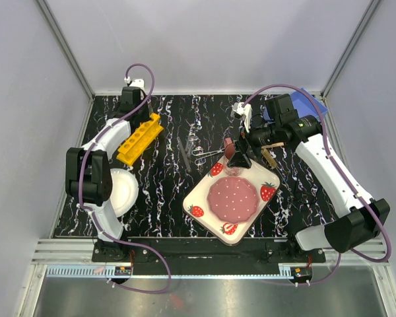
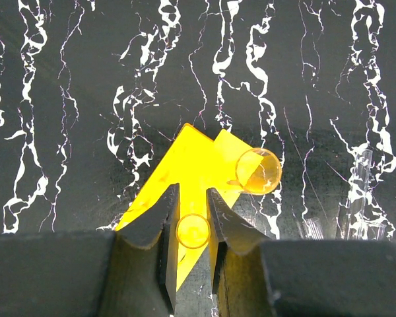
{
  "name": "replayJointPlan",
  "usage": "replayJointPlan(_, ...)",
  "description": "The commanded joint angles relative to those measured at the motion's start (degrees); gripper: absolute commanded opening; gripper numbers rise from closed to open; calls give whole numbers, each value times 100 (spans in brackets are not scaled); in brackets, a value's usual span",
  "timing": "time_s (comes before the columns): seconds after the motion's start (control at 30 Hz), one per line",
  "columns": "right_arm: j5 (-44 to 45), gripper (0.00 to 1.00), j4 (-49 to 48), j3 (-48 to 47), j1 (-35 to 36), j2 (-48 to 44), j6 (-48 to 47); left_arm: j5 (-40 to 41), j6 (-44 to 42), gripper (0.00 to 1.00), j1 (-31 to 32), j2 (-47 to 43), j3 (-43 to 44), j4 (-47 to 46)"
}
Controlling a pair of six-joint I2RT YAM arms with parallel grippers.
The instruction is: Organize the chemistry lab equipment
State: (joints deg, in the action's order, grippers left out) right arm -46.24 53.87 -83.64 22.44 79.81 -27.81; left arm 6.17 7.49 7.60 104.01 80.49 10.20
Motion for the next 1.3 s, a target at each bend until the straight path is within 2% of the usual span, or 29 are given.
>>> replayJointPlan(0.0, -193, 100, -69, -47, -46, 34, -22, 261, -125, 6, 14, -30, -51, -589)
replayJointPlan(0.73, -237, 100, -17, -109, -73, 114, -31, 297, -19, 10, 23, 181, -165, -651)
replayJointPlan(0.9, -245, 100, 1, -109, -73, 131, -31, 305, 51, 23, 31, 164, -112, -563)
replayJointPlan(1.2, -245, 100, 19, -135, -73, 158, -5, 323, 86, 38, 23, -143, -33, -370)
replayJointPlan(1.27, -245, 100, 36, -144, -73, 158, -5, 358, 104, 45, 14, -214, -33, -326)
